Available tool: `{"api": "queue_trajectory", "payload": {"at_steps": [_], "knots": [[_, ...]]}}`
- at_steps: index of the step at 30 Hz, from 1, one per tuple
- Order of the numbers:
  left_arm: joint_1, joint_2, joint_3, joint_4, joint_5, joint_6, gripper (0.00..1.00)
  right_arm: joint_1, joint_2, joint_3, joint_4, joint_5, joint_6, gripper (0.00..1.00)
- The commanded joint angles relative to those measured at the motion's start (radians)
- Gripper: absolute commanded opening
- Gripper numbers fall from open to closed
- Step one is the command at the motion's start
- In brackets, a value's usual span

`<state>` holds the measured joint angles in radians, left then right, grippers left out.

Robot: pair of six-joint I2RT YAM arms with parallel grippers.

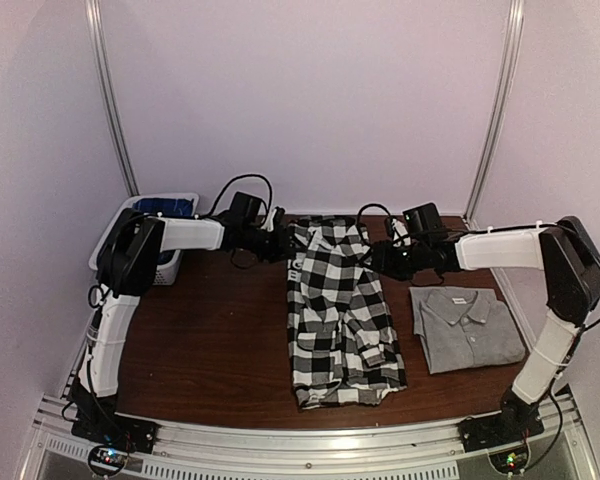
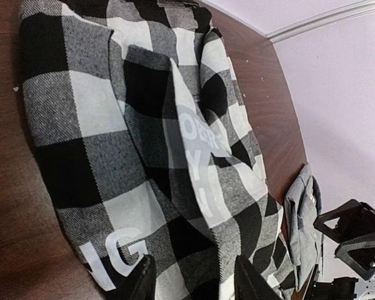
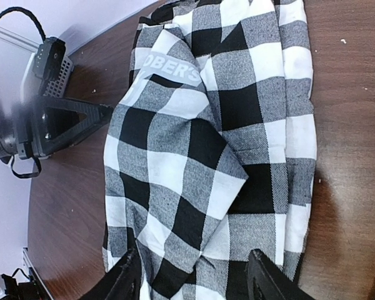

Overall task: Fold and stack the long sleeve shirts
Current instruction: Adjust the sleeve of the rectangle-folded shirt.

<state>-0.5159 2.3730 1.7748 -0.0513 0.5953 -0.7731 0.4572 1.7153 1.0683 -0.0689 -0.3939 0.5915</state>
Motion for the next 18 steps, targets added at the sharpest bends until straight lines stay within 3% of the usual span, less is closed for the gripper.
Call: {"api": "queue_trajectory", "payload": {"at_steps": [1,18], "knots": [[0.008,0.019,0.07,0.018,0.031,0.025,0.43,-0.034,0.071,0.002,0.143,-0.096,0.062,0.58],[-0.021,0.144,0.233,-0.034,0.018,-0.002,0.36,-0.053,0.237,0.05,0.245,-0.141,0.117,0.45]]}}
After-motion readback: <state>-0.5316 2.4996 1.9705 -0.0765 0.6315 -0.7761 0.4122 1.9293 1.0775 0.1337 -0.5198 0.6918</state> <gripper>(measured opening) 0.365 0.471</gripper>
